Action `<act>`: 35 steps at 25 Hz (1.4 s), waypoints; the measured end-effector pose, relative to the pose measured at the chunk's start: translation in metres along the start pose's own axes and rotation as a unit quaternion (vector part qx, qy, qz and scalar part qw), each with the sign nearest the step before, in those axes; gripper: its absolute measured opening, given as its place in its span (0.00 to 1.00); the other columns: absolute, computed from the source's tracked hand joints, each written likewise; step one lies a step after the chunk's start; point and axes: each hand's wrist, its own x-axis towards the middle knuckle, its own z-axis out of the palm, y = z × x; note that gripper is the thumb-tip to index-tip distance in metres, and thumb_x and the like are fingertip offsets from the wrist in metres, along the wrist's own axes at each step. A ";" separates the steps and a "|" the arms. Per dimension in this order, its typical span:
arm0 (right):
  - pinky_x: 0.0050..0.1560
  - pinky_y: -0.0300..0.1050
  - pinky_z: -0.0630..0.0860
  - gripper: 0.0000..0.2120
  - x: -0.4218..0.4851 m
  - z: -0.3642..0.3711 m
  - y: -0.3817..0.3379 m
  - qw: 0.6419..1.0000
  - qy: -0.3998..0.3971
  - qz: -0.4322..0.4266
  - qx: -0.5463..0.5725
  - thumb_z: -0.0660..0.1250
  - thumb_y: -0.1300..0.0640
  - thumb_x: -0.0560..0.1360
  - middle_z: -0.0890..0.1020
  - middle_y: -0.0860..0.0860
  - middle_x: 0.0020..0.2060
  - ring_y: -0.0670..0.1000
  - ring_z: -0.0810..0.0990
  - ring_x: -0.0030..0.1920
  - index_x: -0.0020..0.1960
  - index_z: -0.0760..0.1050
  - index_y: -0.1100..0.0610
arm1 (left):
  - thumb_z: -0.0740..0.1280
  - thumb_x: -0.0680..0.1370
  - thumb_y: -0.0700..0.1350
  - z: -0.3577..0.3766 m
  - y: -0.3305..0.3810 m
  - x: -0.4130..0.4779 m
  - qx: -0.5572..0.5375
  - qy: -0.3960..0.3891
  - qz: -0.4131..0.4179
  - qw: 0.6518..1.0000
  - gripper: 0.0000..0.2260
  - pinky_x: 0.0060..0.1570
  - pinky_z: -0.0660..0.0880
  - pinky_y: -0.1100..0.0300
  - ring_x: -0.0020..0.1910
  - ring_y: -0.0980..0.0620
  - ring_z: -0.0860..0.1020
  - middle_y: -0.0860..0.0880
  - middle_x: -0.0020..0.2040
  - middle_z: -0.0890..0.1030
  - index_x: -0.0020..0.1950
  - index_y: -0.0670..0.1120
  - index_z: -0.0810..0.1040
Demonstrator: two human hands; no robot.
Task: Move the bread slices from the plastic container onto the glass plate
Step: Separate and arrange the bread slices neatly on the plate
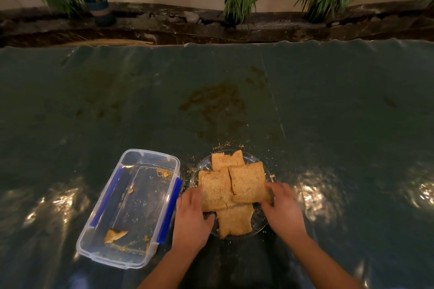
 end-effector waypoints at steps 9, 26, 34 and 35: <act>0.49 0.42 0.73 0.12 -0.047 0.029 -0.003 0.997 -0.062 -0.045 -0.021 0.67 0.57 0.71 0.81 0.49 0.47 0.49 0.75 0.51 0.55 0.77 0.51 | 0.68 0.63 0.72 0.015 -0.004 -0.023 0.076 -0.038 0.001 0.996 0.52 0.75 0.59 0.46 0.76 0.46 0.53 0.48 0.77 0.55 0.78 0.55 0.46; 0.52 0.38 0.71 0.13 -0.043 0.026 0.001 0.996 -0.067 -0.055 -0.022 0.68 0.55 0.71 0.79 0.46 0.52 0.47 0.74 0.54 0.56 0.76 0.50 | 0.72 0.65 0.68 0.007 -0.006 -0.023 0.013 -0.035 -0.004 0.999 0.50 0.74 0.61 0.47 0.76 0.48 0.55 0.50 0.77 0.60 0.78 0.53 0.52; 0.53 0.39 0.73 0.16 -0.032 0.015 -0.007 0.997 -0.056 -0.045 0.009 0.68 0.55 0.72 0.80 0.46 0.53 0.47 0.76 0.56 0.60 0.76 0.50 | 0.67 0.76 0.49 -0.008 0.009 -0.014 -0.018 -0.007 0.013 1.000 0.34 0.74 0.63 0.48 0.76 0.47 0.60 0.48 0.78 0.59 0.78 0.52 0.54; 0.55 0.40 0.74 0.17 -0.028 0.012 -0.009 0.997 -0.060 -0.042 0.011 0.68 0.55 0.73 0.79 0.46 0.54 0.47 0.76 0.57 0.61 0.76 0.49 | 0.67 0.77 0.48 -0.013 0.013 -0.012 -0.024 -0.006 0.016 1.000 0.33 0.73 0.65 0.49 0.75 0.48 0.62 0.47 0.78 0.60 0.78 0.51 0.55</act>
